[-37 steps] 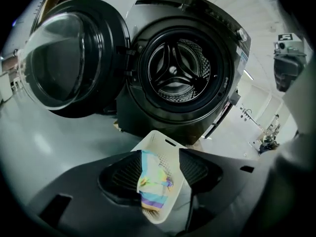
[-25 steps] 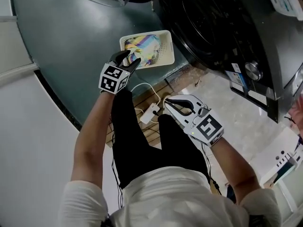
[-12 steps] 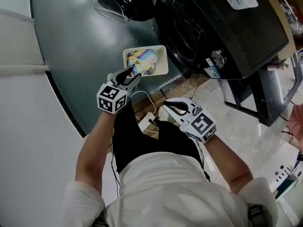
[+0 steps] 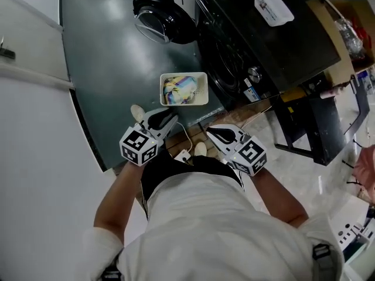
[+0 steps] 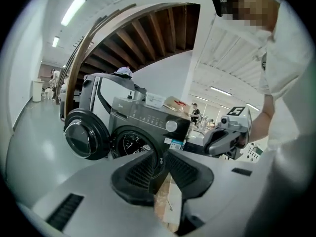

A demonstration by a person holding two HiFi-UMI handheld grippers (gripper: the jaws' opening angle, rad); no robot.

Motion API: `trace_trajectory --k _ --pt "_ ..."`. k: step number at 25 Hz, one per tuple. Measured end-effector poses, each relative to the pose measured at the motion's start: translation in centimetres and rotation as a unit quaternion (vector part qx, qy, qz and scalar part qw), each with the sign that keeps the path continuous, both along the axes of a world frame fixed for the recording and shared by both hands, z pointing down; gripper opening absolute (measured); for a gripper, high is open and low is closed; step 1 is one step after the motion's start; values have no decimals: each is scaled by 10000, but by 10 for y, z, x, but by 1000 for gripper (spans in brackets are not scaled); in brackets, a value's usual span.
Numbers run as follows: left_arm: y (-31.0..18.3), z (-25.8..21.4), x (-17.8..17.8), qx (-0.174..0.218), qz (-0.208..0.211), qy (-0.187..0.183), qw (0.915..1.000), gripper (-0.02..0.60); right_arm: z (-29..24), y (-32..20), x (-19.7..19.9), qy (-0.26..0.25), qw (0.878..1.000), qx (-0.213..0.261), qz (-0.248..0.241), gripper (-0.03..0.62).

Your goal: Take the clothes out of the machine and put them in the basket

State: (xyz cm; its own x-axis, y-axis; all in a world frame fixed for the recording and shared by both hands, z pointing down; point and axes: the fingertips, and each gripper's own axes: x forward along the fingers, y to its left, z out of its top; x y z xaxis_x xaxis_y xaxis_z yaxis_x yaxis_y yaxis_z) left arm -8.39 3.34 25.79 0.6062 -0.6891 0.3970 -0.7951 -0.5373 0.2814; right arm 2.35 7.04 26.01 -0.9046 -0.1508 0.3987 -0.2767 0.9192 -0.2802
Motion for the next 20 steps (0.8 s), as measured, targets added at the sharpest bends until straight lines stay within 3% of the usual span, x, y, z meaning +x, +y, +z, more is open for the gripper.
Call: trace_trajectory --k 8,12,20 --pt "41 -63 18 21 -97 176 9998 29 -33 12 5 -38 9997 152 -172 14" --pt "54 -71 28 -124 -175 155 9996 -2 -47 18 6 -108 9993 209 -286 14" --pt "78 -70 54 -296 -69 272 9992 -3 -66 34 16 -235 9988 311 -301 14"
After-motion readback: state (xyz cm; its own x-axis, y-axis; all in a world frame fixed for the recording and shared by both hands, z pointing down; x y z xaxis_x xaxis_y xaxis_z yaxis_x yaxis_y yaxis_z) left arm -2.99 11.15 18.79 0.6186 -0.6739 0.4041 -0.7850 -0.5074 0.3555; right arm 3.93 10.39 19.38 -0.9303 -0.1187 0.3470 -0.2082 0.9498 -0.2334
